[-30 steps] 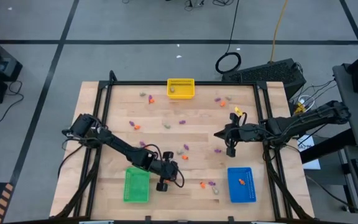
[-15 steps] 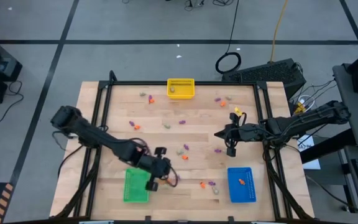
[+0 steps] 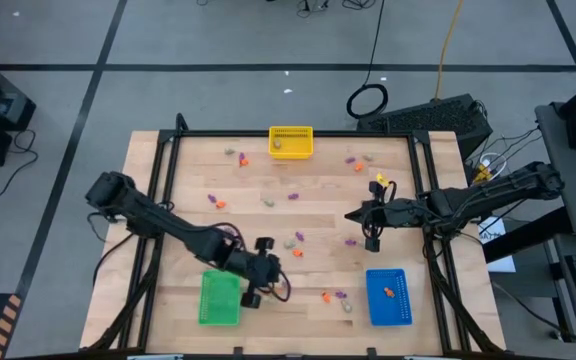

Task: Sort Halloween decoration
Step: Put the purple skeleton toy into the green bin

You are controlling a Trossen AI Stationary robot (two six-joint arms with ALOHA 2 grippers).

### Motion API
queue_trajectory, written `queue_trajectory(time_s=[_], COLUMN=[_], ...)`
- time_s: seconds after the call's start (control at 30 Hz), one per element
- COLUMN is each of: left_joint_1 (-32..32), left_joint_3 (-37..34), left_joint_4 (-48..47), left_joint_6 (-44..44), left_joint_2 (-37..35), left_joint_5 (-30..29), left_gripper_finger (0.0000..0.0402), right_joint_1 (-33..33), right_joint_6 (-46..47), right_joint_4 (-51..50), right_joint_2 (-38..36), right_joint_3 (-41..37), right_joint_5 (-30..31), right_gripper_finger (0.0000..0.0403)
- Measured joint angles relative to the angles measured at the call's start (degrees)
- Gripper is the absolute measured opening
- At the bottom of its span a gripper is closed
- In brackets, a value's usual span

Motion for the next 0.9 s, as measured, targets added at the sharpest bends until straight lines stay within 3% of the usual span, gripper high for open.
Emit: queue_trajectory(time_s=[0.13, 0.5, 0.9], left_joint_1=[1.75, 3.95, 6.40], left_joint_3=[-0.01, -0.08, 0.13], left_joint_4=[1.97, 7.18, 12.61], left_joint_6=[3.73, 10.32, 10.35], left_joint_2=[3.96, 12.67, 18.28], left_joint_5=[3.06, 5.42, 9.95], left_gripper_finger=[0.0028, 0.0149, 0.0162], right_joint_1=[0.00, 0.00, 0.00], right_joint_6=[0.00, 0.00, -0.42], right_joint_4=[-0.23, -0.27, -0.27], right_joint_2=[0.00, -0.02, 0.00], right_joint_3=[0.00, 0.02, 0.02], right_joint_5=[-0.02, -0.04, -0.04], right_gripper_finger=[0.0000, 0.0000, 0.0000])
